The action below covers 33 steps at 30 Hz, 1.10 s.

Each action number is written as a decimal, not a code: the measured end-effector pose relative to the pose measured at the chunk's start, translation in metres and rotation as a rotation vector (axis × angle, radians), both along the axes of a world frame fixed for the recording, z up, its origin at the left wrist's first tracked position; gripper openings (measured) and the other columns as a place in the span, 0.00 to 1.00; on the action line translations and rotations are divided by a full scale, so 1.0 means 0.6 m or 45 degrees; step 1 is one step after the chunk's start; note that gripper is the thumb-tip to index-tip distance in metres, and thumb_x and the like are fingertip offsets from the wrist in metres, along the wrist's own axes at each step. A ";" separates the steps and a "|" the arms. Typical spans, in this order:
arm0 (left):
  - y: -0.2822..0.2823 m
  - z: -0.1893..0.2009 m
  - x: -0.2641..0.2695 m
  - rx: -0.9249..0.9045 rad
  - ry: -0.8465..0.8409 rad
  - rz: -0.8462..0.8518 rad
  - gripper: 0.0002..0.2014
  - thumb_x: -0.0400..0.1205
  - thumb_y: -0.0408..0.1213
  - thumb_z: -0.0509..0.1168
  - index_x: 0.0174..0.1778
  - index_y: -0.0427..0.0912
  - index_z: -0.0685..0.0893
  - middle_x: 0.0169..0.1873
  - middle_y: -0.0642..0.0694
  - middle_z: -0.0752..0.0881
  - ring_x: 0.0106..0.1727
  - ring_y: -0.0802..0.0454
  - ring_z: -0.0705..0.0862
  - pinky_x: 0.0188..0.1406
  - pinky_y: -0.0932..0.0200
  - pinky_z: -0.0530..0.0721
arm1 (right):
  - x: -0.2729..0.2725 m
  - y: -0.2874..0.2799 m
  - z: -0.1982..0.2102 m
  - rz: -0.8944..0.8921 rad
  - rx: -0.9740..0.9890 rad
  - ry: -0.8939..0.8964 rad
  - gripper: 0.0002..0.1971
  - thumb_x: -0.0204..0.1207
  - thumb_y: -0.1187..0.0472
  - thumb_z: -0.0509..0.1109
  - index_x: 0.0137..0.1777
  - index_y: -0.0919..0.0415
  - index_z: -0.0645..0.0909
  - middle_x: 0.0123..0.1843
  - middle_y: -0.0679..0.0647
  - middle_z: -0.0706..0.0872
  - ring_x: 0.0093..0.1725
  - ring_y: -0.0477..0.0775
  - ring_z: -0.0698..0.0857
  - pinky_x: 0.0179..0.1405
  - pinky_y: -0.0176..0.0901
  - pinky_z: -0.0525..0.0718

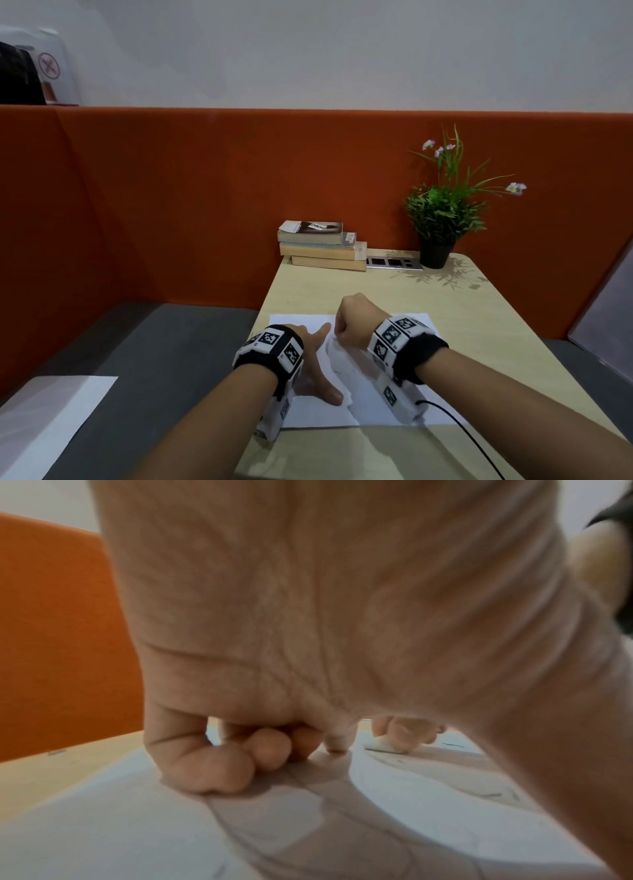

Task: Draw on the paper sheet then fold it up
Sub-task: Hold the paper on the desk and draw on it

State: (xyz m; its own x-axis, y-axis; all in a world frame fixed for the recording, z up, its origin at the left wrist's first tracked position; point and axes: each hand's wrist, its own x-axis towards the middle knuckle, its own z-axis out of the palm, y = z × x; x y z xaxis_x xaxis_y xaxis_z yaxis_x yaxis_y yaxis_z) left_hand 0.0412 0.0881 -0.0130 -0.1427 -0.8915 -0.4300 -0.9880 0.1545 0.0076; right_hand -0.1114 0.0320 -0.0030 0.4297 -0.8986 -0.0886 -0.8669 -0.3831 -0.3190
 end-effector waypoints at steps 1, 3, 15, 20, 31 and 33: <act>0.000 -0.001 0.001 -0.001 0.004 -0.006 0.72 0.52 0.86 0.66 0.86 0.66 0.34 0.83 0.42 0.68 0.77 0.39 0.74 0.71 0.42 0.78 | -0.005 0.009 -0.001 0.019 0.028 -0.011 0.05 0.73 0.67 0.75 0.41 0.63 0.93 0.41 0.55 0.93 0.43 0.54 0.92 0.42 0.42 0.92; -0.001 -0.005 0.002 0.010 0.007 0.004 0.73 0.51 0.86 0.66 0.85 0.66 0.32 0.82 0.43 0.68 0.78 0.40 0.73 0.71 0.41 0.78 | -0.021 0.032 -0.005 0.087 0.114 -0.041 0.04 0.72 0.63 0.78 0.41 0.59 0.94 0.41 0.49 0.94 0.42 0.49 0.93 0.45 0.43 0.93; 0.010 -0.002 -0.010 -0.020 0.040 0.056 0.71 0.57 0.85 0.66 0.88 0.60 0.37 0.83 0.46 0.67 0.78 0.41 0.73 0.68 0.47 0.76 | -0.059 0.026 0.002 0.052 0.045 0.000 0.05 0.73 0.62 0.77 0.41 0.62 0.95 0.41 0.51 0.95 0.43 0.51 0.93 0.45 0.44 0.94; 0.006 0.000 -0.011 0.008 0.024 0.065 0.72 0.55 0.86 0.67 0.88 0.60 0.35 0.84 0.45 0.66 0.80 0.41 0.71 0.72 0.46 0.75 | -0.088 0.089 0.003 0.266 0.185 0.010 0.06 0.75 0.57 0.80 0.49 0.57 0.95 0.47 0.48 0.95 0.47 0.46 0.92 0.49 0.35 0.90; -0.001 0.001 -0.017 0.027 -0.032 0.038 0.74 0.52 0.88 0.62 0.88 0.58 0.34 0.80 0.41 0.71 0.75 0.39 0.76 0.66 0.48 0.79 | -0.060 0.061 0.006 0.164 0.063 0.004 0.06 0.75 0.61 0.77 0.43 0.62 0.94 0.43 0.54 0.95 0.44 0.53 0.93 0.48 0.48 0.93; 0.001 0.000 -0.016 0.009 -0.040 0.032 0.74 0.53 0.88 0.63 0.88 0.58 0.34 0.81 0.41 0.70 0.76 0.40 0.75 0.67 0.48 0.78 | -0.069 0.080 0.004 0.239 0.102 0.024 0.06 0.75 0.59 0.78 0.45 0.60 0.94 0.44 0.52 0.95 0.46 0.50 0.92 0.49 0.42 0.92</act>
